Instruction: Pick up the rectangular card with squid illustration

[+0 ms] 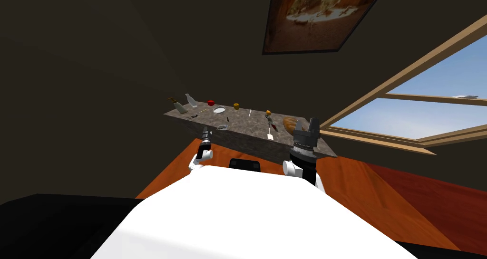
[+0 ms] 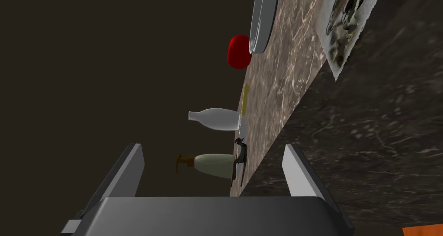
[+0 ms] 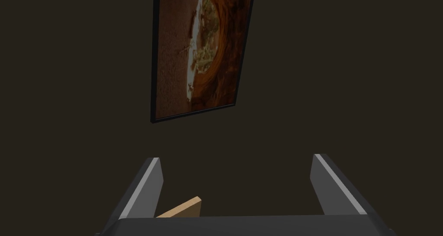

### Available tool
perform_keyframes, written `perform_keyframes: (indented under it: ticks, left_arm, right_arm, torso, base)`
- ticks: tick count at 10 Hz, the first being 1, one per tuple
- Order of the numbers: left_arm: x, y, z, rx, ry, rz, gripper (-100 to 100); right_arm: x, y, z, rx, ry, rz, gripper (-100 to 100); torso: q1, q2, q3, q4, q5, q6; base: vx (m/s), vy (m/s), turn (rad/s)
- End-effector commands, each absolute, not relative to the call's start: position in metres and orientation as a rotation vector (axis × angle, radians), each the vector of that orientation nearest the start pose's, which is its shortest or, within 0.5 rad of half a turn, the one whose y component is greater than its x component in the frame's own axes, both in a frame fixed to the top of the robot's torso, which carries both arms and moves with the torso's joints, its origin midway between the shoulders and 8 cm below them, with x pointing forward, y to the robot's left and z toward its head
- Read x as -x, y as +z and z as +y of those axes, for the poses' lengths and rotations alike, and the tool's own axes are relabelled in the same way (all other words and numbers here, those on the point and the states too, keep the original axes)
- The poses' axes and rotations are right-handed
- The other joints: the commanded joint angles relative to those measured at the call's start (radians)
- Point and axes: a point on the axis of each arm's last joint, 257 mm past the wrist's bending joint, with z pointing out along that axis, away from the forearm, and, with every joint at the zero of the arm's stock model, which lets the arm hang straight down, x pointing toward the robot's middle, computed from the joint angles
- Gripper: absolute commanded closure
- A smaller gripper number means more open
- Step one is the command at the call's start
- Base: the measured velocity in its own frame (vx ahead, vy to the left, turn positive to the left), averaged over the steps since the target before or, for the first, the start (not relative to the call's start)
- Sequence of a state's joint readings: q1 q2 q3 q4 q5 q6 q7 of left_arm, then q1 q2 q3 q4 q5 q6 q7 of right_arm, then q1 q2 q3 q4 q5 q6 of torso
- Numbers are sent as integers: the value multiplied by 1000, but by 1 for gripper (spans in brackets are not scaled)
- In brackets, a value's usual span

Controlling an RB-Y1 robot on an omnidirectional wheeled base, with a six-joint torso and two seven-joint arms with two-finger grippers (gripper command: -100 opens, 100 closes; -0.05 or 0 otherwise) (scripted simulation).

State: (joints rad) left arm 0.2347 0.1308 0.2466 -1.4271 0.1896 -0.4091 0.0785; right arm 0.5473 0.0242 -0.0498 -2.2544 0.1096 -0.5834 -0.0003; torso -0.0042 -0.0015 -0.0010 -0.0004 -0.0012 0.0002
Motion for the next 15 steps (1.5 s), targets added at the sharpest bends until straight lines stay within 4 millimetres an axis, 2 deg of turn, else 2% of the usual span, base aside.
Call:
perform_keyframes:
  ticks: [1, 6, 10, 12, 13, 14, 15]
  left_arm:
    - [-421, -297, 444, 1360, -1011, 857, -100]
    - [-416, -339, 453, 1451, -964, 872, -100]
    - [-414, -359, 460, 1495, -938, 876, -100]
    - [-416, -361, 461, 1497, -937, 876, -100]
    - [-416, -361, 462, 1497, -936, 876, 0]
    - [-416, -361, 461, 1497, -937, 876, -100]
    - [-416, -361, 461, 1497, -937, 876, 100]
  right_arm:
    - [-331, 13, -286, -584, 1174, 653, 0]
    - [-331, 13, -286, -584, 1174, 653, 0]
    - [-331, 13, -286, -584, 1174, 653, 0]
    - [-331, 13, -286, -584, 1174, 653, 0]
    - [-331, 13, -286, -584, 1174, 653, 0]
    - [-331, 13, -286, -584, 1174, 653, 0]
    - [-331, 13, -286, -584, 1174, 653, 0]
  torso:
    - [0, 0, 0, 0, 0, 0]
    - [-1, -3, -1, -1, 0, 0]
    - [0, -2, -1, 0, 0, 0]
    - [0, -3, -2, -1, 0, 0]
    - [2, -1, -1, 0, 0, 0]
    - [4, 1, 0, 0, 0, 0]
    - [4, 2, 1, 0, 1, 0]
  base:
    - [32, -74, -31]
    - [58, -89, -34]
    - [58, -73, -40]
    - [55, -51, -22]
    - [6, -6, 2]
    - [0, 0, 0]
    - [0, 0, 0]
